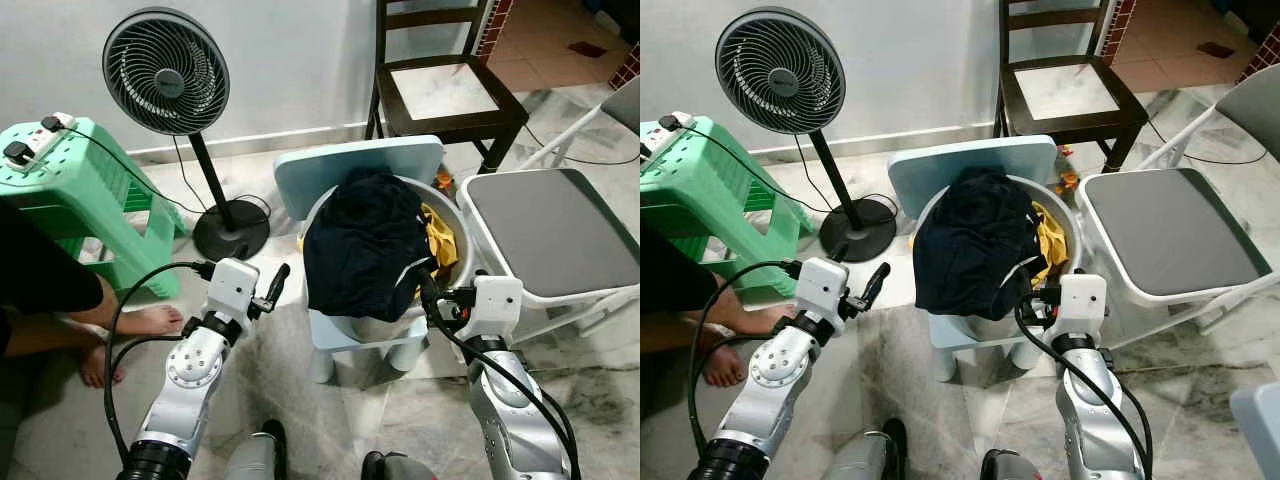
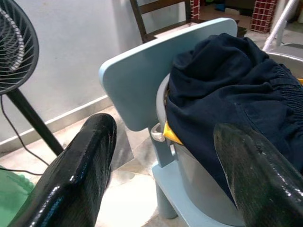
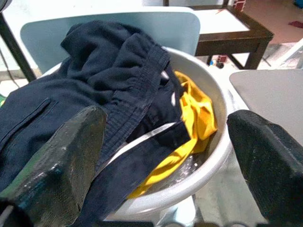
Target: Hang hanger
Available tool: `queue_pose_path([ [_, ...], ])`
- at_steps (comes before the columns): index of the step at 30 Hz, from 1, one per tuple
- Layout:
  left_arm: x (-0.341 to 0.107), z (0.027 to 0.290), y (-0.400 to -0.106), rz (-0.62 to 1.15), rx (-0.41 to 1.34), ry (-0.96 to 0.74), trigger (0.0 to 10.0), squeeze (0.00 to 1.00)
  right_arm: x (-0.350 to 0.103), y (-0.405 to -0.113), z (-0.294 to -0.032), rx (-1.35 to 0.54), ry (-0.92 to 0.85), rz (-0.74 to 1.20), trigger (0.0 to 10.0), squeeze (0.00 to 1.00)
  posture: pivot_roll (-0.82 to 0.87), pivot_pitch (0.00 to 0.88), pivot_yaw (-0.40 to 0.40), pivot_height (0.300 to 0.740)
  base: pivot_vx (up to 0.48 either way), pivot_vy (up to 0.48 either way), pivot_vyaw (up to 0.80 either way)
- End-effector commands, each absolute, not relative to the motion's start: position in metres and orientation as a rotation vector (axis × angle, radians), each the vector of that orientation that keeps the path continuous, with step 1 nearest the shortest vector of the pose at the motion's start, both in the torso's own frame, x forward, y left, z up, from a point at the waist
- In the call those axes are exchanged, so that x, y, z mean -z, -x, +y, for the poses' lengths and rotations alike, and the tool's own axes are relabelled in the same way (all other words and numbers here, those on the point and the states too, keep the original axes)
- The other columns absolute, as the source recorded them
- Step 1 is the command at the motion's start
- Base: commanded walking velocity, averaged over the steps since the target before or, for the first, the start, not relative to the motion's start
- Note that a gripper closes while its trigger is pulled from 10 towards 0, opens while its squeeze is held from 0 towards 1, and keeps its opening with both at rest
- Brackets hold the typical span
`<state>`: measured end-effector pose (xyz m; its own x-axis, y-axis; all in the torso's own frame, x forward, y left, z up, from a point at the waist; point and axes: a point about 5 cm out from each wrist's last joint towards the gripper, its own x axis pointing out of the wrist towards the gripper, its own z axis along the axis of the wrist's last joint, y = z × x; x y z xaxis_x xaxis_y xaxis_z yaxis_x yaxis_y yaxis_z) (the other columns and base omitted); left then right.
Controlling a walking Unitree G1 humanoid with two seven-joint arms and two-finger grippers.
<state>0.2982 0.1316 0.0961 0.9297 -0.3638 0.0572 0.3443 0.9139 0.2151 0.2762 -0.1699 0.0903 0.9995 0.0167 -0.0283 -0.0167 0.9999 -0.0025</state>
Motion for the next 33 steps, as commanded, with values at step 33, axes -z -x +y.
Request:
queue_pose_path([
  [33, -0.083, 0.128, -0.293, -0.037, 0.395, -0.175, 10.0, 0.00, -0.088, -0.273, -0.175, 0.006, 0.027, 0.029, 10.0, 0.00, 0.08, 0.243, 0.017, 0.740, 0.184, 0.000, -0.06],
])
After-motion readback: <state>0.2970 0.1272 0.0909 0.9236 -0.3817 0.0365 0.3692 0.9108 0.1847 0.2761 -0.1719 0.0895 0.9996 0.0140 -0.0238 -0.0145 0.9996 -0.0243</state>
